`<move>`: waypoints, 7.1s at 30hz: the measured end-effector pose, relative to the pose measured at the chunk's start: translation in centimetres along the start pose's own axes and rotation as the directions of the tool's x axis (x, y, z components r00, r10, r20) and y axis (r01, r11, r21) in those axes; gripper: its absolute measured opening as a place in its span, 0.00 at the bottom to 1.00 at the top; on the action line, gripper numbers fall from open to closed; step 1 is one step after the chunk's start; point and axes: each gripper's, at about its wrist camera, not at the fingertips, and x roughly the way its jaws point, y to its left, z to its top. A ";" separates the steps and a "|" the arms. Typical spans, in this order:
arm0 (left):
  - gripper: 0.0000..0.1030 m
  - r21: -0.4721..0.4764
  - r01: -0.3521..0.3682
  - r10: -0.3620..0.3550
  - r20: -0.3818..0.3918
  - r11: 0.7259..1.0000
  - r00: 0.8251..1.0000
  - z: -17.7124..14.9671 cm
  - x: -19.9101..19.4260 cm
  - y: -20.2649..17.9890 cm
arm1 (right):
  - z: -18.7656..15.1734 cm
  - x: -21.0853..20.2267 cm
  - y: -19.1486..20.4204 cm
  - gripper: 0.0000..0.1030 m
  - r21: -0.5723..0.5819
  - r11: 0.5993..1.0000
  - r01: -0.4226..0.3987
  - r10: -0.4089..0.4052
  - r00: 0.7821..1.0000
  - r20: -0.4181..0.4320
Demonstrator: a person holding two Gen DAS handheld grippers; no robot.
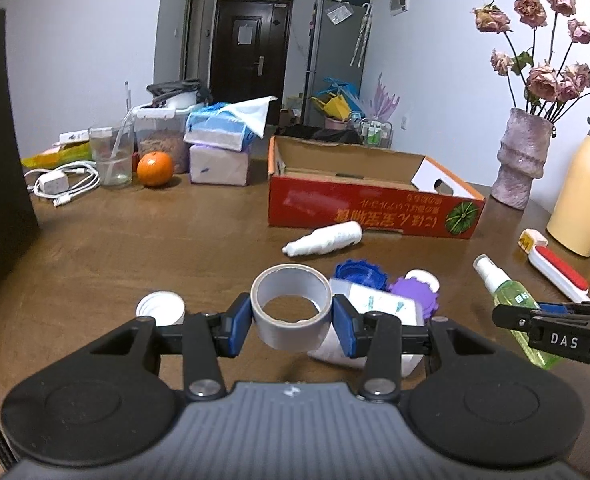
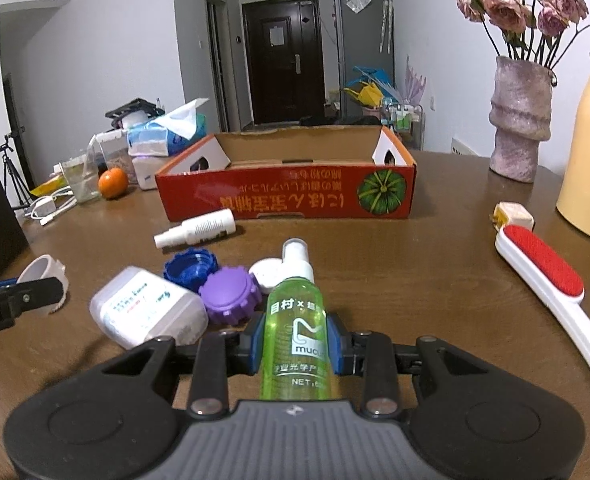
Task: Organize rigid objects
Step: 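Lift and carry the tape roll and spray bottle over the cardboard box, then lower both items into the box and open both tools, then withdraw both tools from the box back toward the remaining items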
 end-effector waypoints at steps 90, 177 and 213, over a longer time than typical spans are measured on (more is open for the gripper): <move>0.43 0.120 -0.081 0.064 0.140 0.989 0.988 14.5 18.0 -8.5 | 16.5 13.8 -3.5 0.29 -0.007 0.999 0.041 -0.038 0.978 0.206; 1.00 0.067 -0.218 0.210 0.116 0.974 0.971 14.4 18.3 -6.1 | 16.3 12.9 -3.4 1.00 0.000 0.996 0.091 -0.088 0.966 0.241; 1.00 0.030 -0.237 0.232 0.117 0.971 0.966 8.2 6.2 -1.8 | 8.0 3.3 2.7 1.00 -0.077 0.997 0.021 -0.002 0.973 0.229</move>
